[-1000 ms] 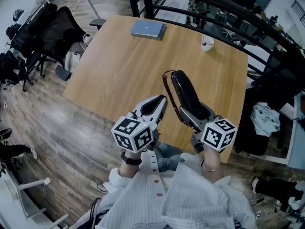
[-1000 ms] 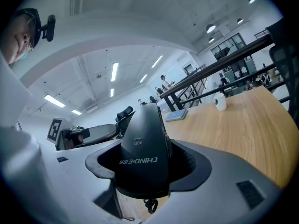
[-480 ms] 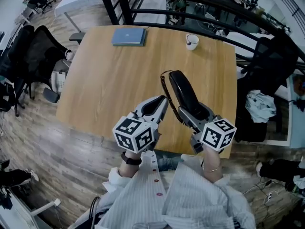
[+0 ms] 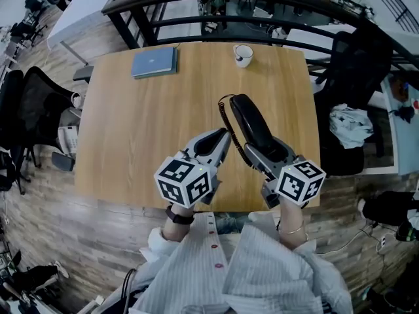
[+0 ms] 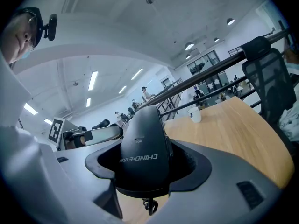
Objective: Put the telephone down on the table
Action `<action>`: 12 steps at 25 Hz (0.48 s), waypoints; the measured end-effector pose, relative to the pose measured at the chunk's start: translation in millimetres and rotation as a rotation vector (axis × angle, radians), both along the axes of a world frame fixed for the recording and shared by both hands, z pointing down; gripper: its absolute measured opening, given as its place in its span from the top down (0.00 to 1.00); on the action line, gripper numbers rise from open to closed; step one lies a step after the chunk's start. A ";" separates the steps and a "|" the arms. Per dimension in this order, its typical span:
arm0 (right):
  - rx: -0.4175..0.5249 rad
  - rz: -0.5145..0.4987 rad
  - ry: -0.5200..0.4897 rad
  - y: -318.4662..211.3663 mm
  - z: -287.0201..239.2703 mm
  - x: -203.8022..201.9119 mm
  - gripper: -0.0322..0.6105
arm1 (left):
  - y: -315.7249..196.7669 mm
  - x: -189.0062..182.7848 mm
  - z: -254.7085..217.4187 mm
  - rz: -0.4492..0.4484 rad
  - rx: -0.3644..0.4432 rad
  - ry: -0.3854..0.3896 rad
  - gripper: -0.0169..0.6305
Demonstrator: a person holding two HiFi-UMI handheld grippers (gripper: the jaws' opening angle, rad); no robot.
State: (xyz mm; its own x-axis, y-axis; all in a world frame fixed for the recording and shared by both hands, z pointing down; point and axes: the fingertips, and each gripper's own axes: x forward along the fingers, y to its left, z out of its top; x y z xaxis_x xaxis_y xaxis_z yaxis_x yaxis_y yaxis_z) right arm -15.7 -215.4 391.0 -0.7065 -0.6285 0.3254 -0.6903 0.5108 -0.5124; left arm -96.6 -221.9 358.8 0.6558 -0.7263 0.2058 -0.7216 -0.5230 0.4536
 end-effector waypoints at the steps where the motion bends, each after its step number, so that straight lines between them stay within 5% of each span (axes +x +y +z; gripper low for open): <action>1: -0.002 0.009 0.000 -0.6 1.6 1.9 0.46 | -1.1 2.3 1.9 0.011 -0.002 -0.002 0.91; 12: -0.080 0.036 0.055 -6.9 47.4 3.4 0.46 | -11.8 19.6 31.7 0.078 -0.071 -0.026 0.91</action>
